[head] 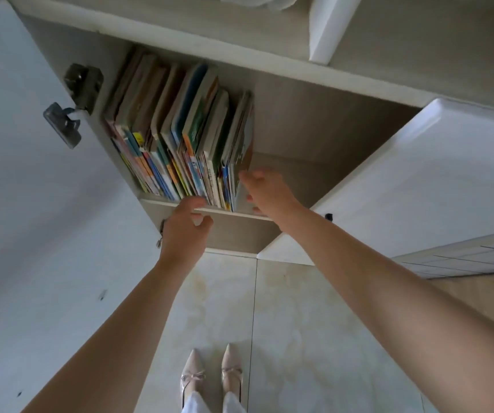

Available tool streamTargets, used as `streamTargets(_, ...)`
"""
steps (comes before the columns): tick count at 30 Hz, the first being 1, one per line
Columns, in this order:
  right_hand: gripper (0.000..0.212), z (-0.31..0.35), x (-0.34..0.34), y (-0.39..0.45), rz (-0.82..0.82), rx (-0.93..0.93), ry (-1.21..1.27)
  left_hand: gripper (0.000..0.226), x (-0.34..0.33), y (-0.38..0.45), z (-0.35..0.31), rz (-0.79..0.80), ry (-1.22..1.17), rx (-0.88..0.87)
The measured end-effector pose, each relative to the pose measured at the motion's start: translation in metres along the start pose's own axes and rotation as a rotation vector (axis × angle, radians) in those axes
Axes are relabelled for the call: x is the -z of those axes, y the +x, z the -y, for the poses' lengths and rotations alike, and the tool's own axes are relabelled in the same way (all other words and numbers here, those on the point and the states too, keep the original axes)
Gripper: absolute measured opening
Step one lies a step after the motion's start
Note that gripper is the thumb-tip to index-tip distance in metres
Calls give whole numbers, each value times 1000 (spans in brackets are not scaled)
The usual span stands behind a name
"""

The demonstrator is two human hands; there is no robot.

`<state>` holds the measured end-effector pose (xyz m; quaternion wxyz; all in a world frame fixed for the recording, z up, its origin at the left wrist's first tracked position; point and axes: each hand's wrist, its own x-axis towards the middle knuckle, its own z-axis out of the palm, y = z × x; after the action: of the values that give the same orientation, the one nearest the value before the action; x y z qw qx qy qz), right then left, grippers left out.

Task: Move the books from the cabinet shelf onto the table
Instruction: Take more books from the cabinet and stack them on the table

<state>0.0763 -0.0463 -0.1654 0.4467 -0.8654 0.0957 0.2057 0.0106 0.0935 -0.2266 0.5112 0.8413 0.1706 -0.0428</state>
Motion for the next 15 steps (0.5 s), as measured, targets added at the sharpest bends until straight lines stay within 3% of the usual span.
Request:
streamTargets(7,71,9,-20,60,-45,-143,127,44,-18,35,13,14,-93,-116)
streamTargets(15,68,18,-27,89,-25,-142,108,59,-37,47,3,5,-194,-153)
